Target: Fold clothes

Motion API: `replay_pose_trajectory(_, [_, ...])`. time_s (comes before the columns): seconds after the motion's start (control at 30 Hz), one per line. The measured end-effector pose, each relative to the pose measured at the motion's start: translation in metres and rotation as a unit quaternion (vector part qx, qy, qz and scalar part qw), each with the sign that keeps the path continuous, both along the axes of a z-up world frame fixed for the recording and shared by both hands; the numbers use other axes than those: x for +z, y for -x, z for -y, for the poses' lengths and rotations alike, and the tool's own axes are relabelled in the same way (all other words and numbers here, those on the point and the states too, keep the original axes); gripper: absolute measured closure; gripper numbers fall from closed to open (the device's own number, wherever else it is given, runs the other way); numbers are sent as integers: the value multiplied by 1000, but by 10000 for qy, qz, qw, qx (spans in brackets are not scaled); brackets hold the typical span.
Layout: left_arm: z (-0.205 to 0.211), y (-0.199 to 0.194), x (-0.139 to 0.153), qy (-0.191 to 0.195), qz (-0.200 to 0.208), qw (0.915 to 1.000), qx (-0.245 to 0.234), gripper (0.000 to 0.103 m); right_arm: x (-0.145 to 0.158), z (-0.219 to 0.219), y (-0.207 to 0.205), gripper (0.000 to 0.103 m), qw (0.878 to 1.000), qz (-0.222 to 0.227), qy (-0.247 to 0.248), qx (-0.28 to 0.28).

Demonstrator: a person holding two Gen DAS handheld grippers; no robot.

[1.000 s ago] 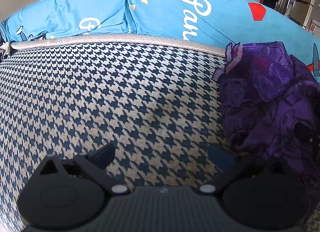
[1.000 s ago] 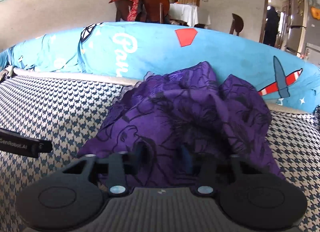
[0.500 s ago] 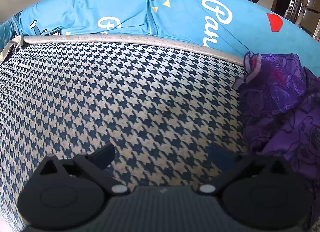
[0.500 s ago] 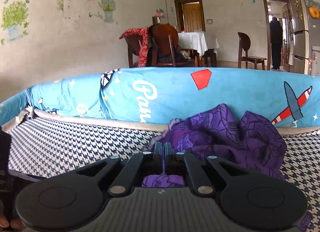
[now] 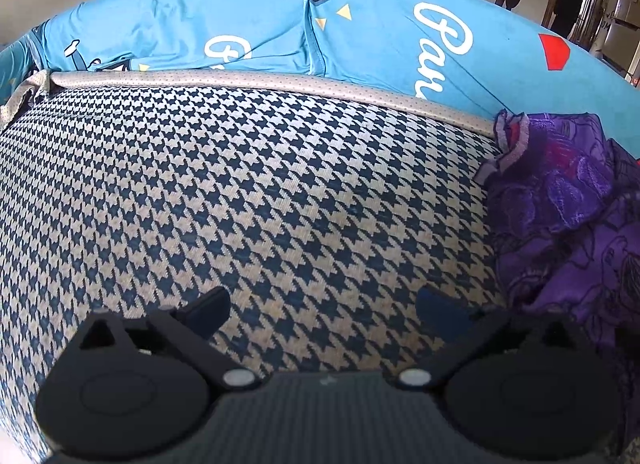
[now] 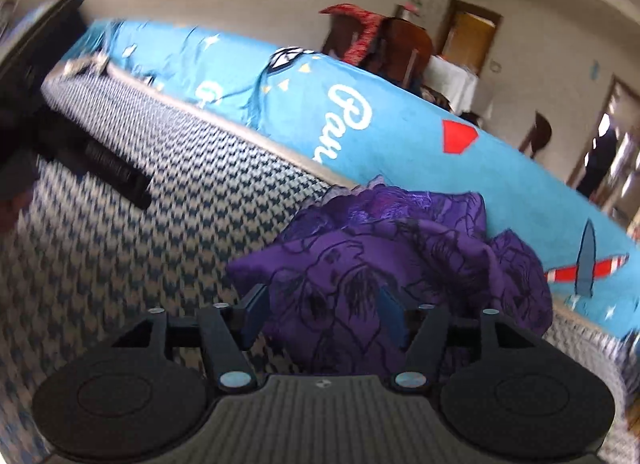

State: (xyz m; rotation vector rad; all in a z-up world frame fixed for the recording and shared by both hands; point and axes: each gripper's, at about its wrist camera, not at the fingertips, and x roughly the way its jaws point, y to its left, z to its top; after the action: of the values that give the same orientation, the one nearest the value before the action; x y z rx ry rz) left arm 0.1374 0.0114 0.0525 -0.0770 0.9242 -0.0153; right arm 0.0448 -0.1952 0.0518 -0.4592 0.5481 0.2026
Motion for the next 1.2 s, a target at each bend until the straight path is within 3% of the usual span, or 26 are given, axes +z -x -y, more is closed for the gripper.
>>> replay_pose_trajectory(0.27, [1,0,-1,-2,-48,10000,-9,0,-33,-17,-1,32,9938,-44,1071,299])
replay_pose_trajectory(0.47, [1,-1,-1,18,-79,10000,-25,0,-45,-17,-11,32,9926,27,1201,147])
replay_pose_trajectory(0.5, [1,-1,-1,17,-82,10000,-30,0,-45,-17,-13,34,9927,54,1198,109])
replay_pose_trajectory(0.57, [1,-2,-1,22,-91,10000,-31,0,-46,-18,-17,53,9928,109,1189,25])
replay_pose_trajectory(0.6, [1,-2,-1,28,-93,9999,-30,0,-44,-17,-20,58,9940,103,1088,-18])
replay_pose_trajectory(0.67, [1,-3,0,48,-91,9999,-27,0,-38,-15,-26,83,9966,90,807,-128])
replay_pose_trajectory(0.73, [0,-3,0,69,-86,9999,-17,0,-29,-12,-32,89,9986,76,455,-257])
replay_pose_trajectory(0.93, [-8,-2,6,114,4,9999,26,0,6,-6,-47,90,9935,0,-1015,-512])
replay_pose_trajectory(1.2, [-39,0,15,162,118,9992,359,0,47,-22,-62,90,9617,41,-2707,-424])
